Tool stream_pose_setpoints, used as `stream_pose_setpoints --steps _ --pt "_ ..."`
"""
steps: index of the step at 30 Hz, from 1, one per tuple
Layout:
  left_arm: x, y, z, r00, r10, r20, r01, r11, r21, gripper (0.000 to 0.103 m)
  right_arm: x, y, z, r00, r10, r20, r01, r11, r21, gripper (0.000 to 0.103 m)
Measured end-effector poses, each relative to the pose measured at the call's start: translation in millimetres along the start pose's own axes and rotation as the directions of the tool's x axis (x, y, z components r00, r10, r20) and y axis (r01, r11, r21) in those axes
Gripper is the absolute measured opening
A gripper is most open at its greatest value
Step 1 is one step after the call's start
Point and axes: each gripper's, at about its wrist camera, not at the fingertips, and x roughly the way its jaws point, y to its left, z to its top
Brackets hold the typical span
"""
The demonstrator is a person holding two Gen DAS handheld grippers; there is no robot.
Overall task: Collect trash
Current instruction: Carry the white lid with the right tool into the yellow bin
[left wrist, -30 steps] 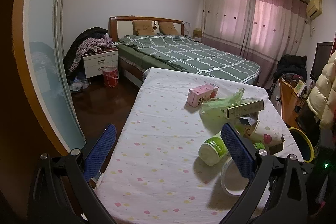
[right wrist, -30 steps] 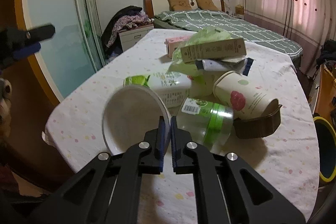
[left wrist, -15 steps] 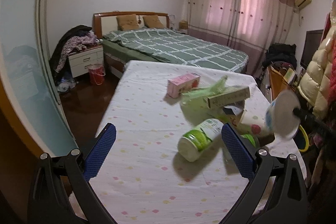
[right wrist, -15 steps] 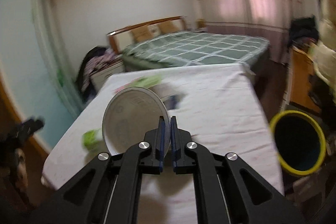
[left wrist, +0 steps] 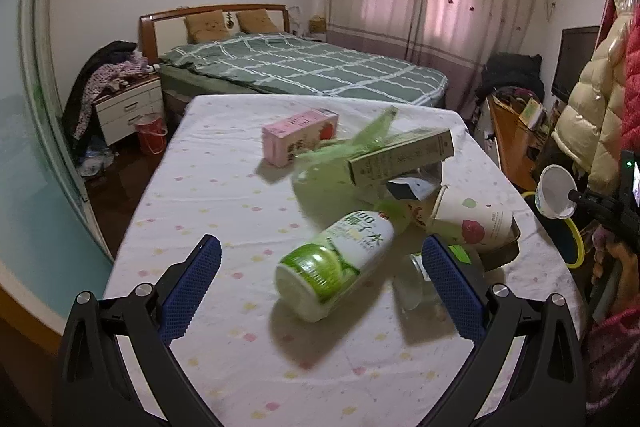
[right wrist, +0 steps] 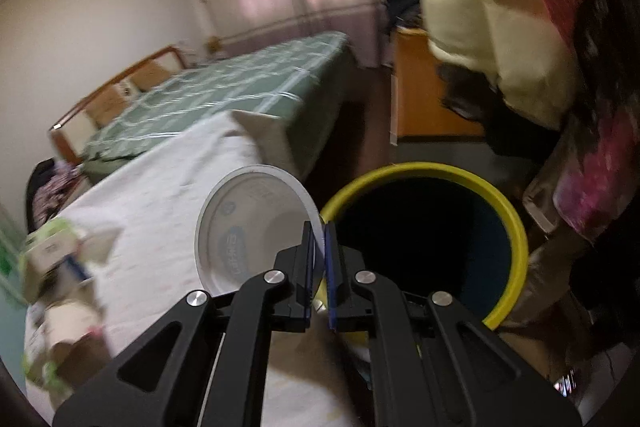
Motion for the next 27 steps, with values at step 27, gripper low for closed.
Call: stream_pose_setpoints --steps 27 --pt "73.6 9.9 1.5 0.987 -0.088 -0.138 0.088 0.996 -0.005 0.092 44.7 -44.7 4.2 0.987 -0.147 -0.067 0.155 0.978 0.142 0.012"
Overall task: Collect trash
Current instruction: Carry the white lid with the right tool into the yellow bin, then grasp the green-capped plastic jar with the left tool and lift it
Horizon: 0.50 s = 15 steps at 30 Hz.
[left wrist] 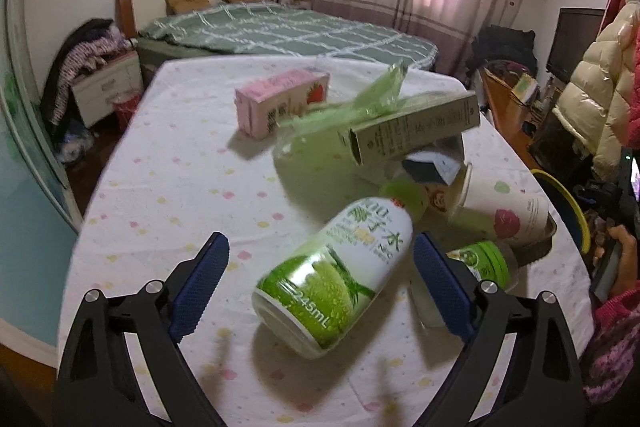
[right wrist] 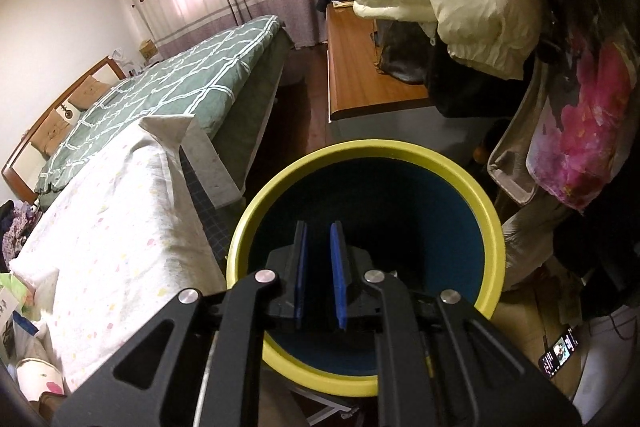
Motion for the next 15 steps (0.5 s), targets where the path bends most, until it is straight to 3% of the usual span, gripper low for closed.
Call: stream_pose_setpoints --steps 3,8,15 --pt "7.9 0.2 -5.4 0.999 -0.040 -0.035 0.041 0.999 0.019 0.090 -0.2 1.4 0.0 1.000 0.007 0.000 -0.007 1.000 -0.002 0.012" --pt "18.3 2.9 -13.1 0.996 -0.053 -0.076 0.059 0.995 0.076 0.077 0.3 1.6 0.0 1.000 0.019 0.000 -0.019 1.000 -0.002 0.012" --pt "23.0 3.7 -15.5 0.994 -0.085 -0.074 0.095 0.986 0.139 0.073 1.1 2.2 0.7 1.000 0.031 -0.001 -0.031 1.000 -0.003 0.012"
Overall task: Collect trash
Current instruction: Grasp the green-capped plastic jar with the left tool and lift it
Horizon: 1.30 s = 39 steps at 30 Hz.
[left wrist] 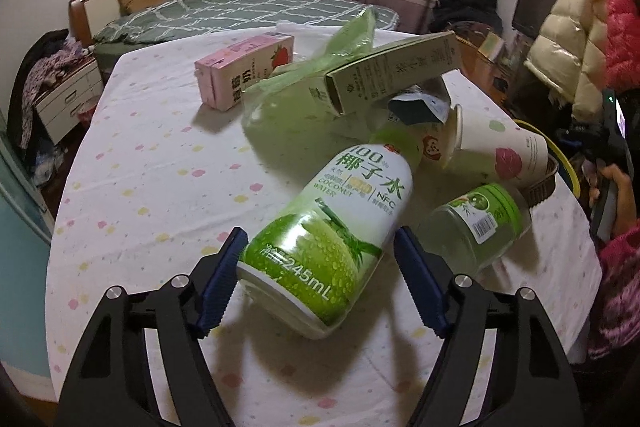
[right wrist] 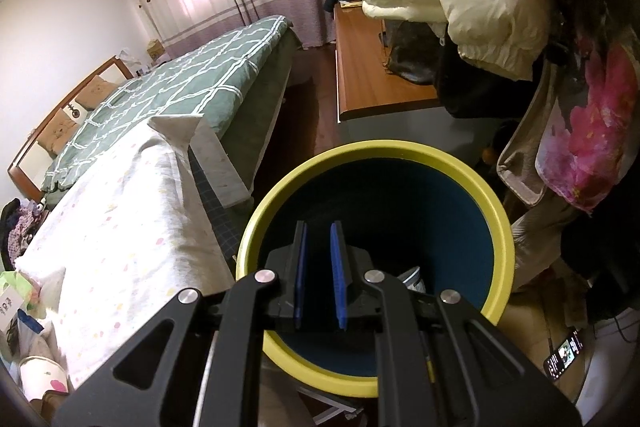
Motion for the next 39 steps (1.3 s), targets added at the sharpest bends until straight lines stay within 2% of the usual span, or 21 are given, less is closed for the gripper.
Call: stream_pose_setpoints --steps 4,10,15,24,27,33,39 --pt "-9.3 -1.1 -2.2 0.999 -0.018 0.031 0.017 1.000 0.022 0.067 -0.1 0.4 0.2 1.000 0.005 0.000 -0.005 1.000 -0.003 0.012" --pt "-41.3 -4.3 7.1 0.991 -0.045 0.128 0.040 0.998 0.044 0.058 -0.1 4.0 -0.1 1.000 0.012 -0.001 -0.012 1.000 -0.012 0.012" --pt "-57.8 -12.1 31.0 0.984 -0.024 0.177 0.015 0.999 0.051 0.057 -0.6 7.0 -1.5 1.000 0.022 -0.004 -0.022 1.000 -0.015 0.012" --pt "-49.2 -25.4 66.9 0.969 0.014 0.247 -0.017 1.000 0.010 0.056 -1.2 6.8 -2.6 0.999 0.039 -0.006 -0.040 0.999 -0.014 0.012" --pt "-49.7 -27.8 73.6 0.968 0.025 0.249 -0.025 1.000 -0.005 0.056 -1.2 7.7 -2.6 0.999 0.046 -0.007 -0.047 0.999 -0.016 0.012" --pt "-80.5 -48.9 88.1 0.950 0.078 0.302 -0.098 0.994 0.055 0.055 -3.1 7.0 -3.1 0.998 0.067 -0.008 -0.067 0.998 -0.016 0.012" --pt "-106.6 -69.0 98.2 0.943 0.060 0.326 -0.094 0.992 0.089 0.055 -12.1 3.0 -4.1 0.996 0.092 0.001 -0.092 0.996 -0.012 0.012"
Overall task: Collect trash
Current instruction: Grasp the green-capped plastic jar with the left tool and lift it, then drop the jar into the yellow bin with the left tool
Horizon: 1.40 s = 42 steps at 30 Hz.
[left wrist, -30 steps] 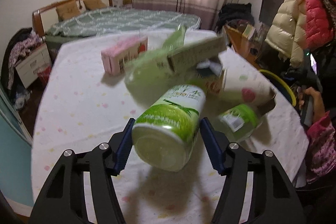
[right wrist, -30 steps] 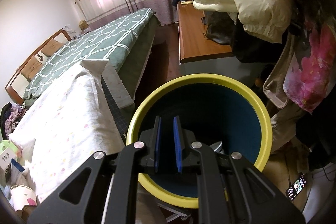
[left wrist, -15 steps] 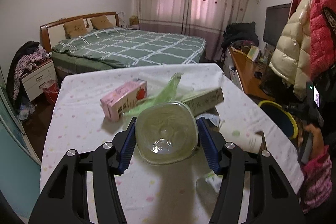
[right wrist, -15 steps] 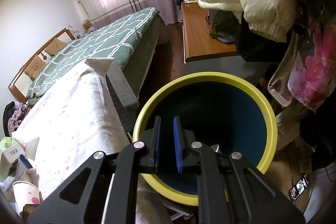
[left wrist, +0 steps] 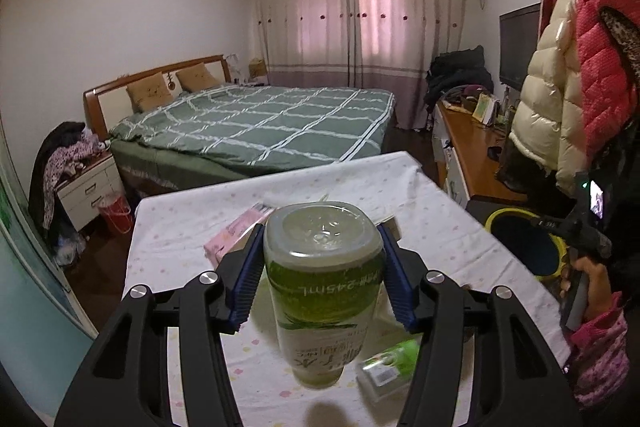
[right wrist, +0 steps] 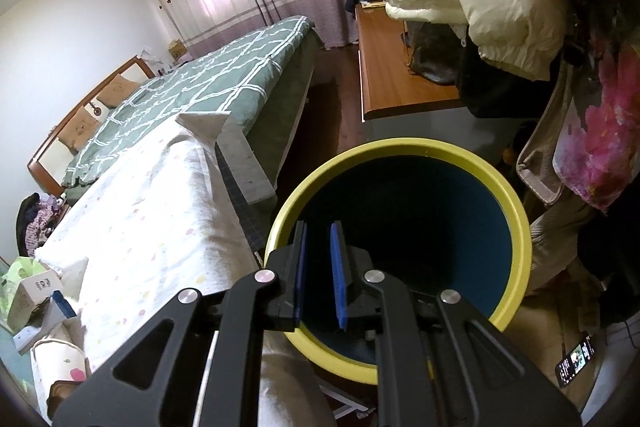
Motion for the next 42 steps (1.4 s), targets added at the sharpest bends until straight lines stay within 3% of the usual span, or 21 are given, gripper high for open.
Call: stream_pose_setpoints --steps 6,14,24,29,35,42 --pt "-14.7 -27.6 23.9 0.998 -0.047 0.044 0.046 0.998 0.036 0.054 -14.4 -12.3 3.4 1.000 0.010 0.026 -0.011 1.000 0.015 0.012" --pt "2.7 -92.6 61.7 0.986 -0.157 0.057 0.151 0.984 0.096 0.054 -26.8 -31.4 3.0 0.999 0.000 0.044 -0.001 1.000 0.008 0.012" --pt "70.4 -203.5 89.0 0.943 -0.331 -0.011 0.330 0.935 0.127 0.055 -26.9 -68.5 -0.6 0.999 -0.034 0.033 0.033 0.999 0.018 0.012" --pt "117.1 -267.4 88.4 0.919 -0.387 -0.071 0.393 0.910 0.128 0.055 -29.9 -83.4 -2.1 0.998 -0.046 0.034 0.045 0.999 0.027 0.012" --pt "166.6 -330.0 73.4 0.903 -0.408 -0.139 0.425 0.895 0.137 0.055 -32.2 -99.0 -4.0 0.998 -0.049 0.029 0.048 0.998 0.041 0.012" --pt "216.1 -364.3 42.9 0.876 -0.414 -0.248 0.447 0.890 0.093 0.054 -29.3 -111.5 -9.2 0.998 -0.057 0.017 0.056 0.997 0.054 0.018"
